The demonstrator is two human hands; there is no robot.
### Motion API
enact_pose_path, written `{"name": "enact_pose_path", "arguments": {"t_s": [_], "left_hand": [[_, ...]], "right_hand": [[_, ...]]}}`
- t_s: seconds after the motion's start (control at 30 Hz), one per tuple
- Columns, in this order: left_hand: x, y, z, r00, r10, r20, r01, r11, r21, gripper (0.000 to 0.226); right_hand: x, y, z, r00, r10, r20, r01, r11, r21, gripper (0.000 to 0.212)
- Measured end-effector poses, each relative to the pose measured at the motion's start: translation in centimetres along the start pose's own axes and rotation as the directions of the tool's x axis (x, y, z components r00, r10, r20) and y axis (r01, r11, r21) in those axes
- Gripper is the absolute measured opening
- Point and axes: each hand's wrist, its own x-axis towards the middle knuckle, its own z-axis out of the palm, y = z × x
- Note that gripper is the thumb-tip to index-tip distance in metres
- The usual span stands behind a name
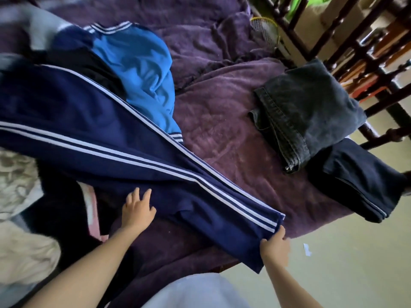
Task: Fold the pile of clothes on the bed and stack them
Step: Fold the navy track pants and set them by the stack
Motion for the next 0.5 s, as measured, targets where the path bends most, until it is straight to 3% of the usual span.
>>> {"name": "enact_pose_path", "arguments": {"t_s": [0.1,0.2,0.37,0.5], "left_hand": [[-0.5,-3.5,-0.9,0.993,-0.117,-0.018,0.115,0.988,-0.101,0.062],[-0.9,-7.1,-2.3,0.979,-0.202,-0.041,0.192,0.966,-0.172,0.063],[-1.6,-13.6,-5.2,0.944,-0.315,-0.099,0.279,0.920,-0.276,0.061],[-1.4,-18.9,-7.3,0.918,-0.369,-0.144,0.312,0.898,-0.309,0.063]], "right_hand": [[-1.3,-3.7,0.5,0.986,-0.146,-0.087,0.126,0.971,-0.202,0.065],[-3.3,-8.3,2.5,0.950,-0.312,-0.002,0.296,0.901,-0.317,0.067],[-8.2,-16.8,6.2,0.838,-0.530,0.130,0.539,0.768,-0.346,0.064],[-12.9,-22.3,8.8,0.764,-0.619,0.179,0.638,0.689,-0.344,0.063]]}}
